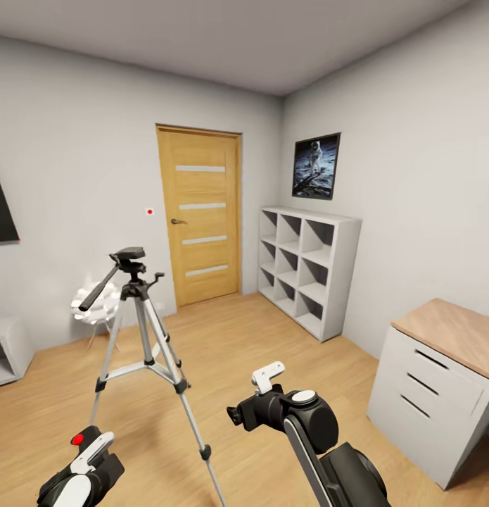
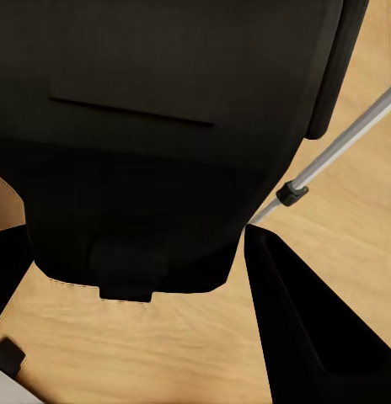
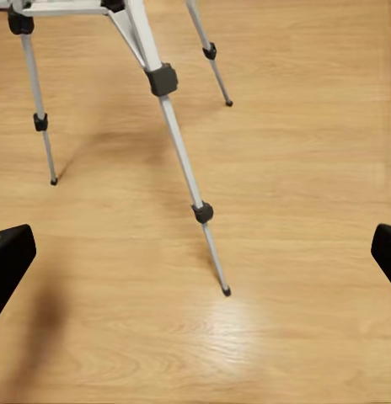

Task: Attach the digital camera to the camera tripod in the bedroom.

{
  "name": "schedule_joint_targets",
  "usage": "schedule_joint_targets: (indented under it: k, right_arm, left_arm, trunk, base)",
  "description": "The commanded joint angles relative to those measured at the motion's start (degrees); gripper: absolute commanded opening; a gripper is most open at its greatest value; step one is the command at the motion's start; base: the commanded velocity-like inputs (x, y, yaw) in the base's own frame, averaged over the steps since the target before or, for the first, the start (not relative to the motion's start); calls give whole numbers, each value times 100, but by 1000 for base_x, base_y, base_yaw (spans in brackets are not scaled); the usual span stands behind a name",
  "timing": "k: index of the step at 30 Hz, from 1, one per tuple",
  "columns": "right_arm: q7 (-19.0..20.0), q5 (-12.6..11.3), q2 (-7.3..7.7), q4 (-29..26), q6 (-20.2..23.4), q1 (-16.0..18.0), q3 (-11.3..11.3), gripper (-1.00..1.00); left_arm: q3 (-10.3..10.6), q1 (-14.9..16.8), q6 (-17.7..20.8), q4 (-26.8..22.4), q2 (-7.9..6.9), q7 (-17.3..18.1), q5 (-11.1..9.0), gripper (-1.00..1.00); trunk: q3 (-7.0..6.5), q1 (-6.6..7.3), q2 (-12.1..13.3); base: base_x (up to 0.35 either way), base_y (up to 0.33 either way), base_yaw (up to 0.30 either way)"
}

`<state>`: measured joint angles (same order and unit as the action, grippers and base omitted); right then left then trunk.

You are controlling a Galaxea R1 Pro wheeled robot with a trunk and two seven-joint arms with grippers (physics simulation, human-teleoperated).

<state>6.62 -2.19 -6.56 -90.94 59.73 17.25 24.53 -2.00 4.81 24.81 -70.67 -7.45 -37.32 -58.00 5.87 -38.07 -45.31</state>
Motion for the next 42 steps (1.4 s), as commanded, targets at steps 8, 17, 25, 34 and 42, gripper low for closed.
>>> schedule_joint_targets:
  k: [8,17,25,34,42]
  right_arm:
    - [-1,-23,-3,-3,27,7,-1,100]
    - [10,-23,-1,-4,27,-60,1,100]
    - [6,-19,-7,-14,27,-95,14,100]
    - [8,-13,2,-129,27,-270,25,100]
    - [5,-10,62,-166,27,-569,48,100]
  left_arm:
    - [-2,3,24,-8,-2,-26,-30,-100]
    - [-2,3,24,-8,-2,-25,-34,-100]
    - [-7,3,24,-10,20,-22,-32,-100]
    - [-20,3,18,-28,38,-66,-22,-100]
    - [-51,3,16,-14,-10,-34,-67,-100]
  trunk:
    - [10,-2,-9]
    - [10,-2,-9]
    - [10,-2,-9]
    - [-152,196,352]
    - [-293,372,673]
  base:
    - [0,324,-159]
    - [0,324,-26]
    - [-3,261,-4]
    - [-2,39,0]
    - [0,3,0]
